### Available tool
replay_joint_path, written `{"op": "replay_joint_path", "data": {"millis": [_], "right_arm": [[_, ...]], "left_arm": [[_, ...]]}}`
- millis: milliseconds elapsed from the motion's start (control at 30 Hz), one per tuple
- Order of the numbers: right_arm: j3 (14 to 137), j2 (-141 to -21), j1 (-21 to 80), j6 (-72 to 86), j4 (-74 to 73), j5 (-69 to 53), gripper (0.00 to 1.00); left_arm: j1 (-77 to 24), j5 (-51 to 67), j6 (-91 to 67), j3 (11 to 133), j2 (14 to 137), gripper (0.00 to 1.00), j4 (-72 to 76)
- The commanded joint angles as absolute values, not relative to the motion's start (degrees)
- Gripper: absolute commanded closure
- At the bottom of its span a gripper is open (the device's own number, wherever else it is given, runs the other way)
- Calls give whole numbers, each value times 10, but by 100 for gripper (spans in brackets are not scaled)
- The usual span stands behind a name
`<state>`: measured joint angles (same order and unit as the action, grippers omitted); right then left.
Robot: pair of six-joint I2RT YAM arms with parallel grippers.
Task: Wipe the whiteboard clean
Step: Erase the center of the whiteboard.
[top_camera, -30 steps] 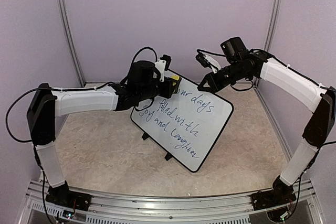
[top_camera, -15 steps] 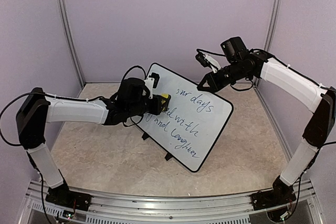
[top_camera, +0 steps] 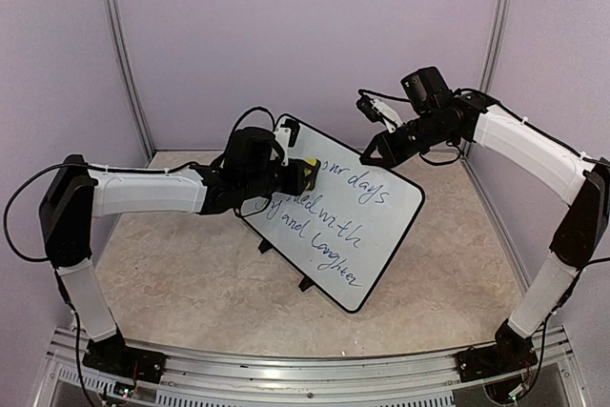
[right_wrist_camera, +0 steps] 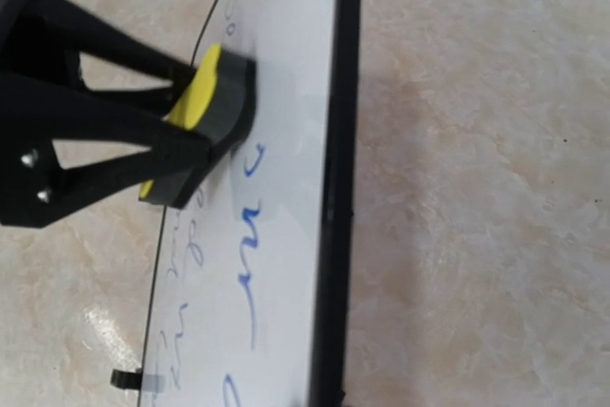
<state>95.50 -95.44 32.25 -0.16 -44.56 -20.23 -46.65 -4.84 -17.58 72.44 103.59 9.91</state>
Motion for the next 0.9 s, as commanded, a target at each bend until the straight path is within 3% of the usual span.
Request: {"op": "replay_joint_path", "data": {"millis": [0,567,867], "right_arm": [[960,-929,359,-71,-419,-281,100],[955,-923,359,-71,-417,-279,100],[960,-924,359,-71,-418,-281,100]], "left_arm": [[-492,-16,-162,776,1074,85,89],[-507,-65,-182,668,1052,85,71],[-506,-104,-149,736,1068,85,59]]}}
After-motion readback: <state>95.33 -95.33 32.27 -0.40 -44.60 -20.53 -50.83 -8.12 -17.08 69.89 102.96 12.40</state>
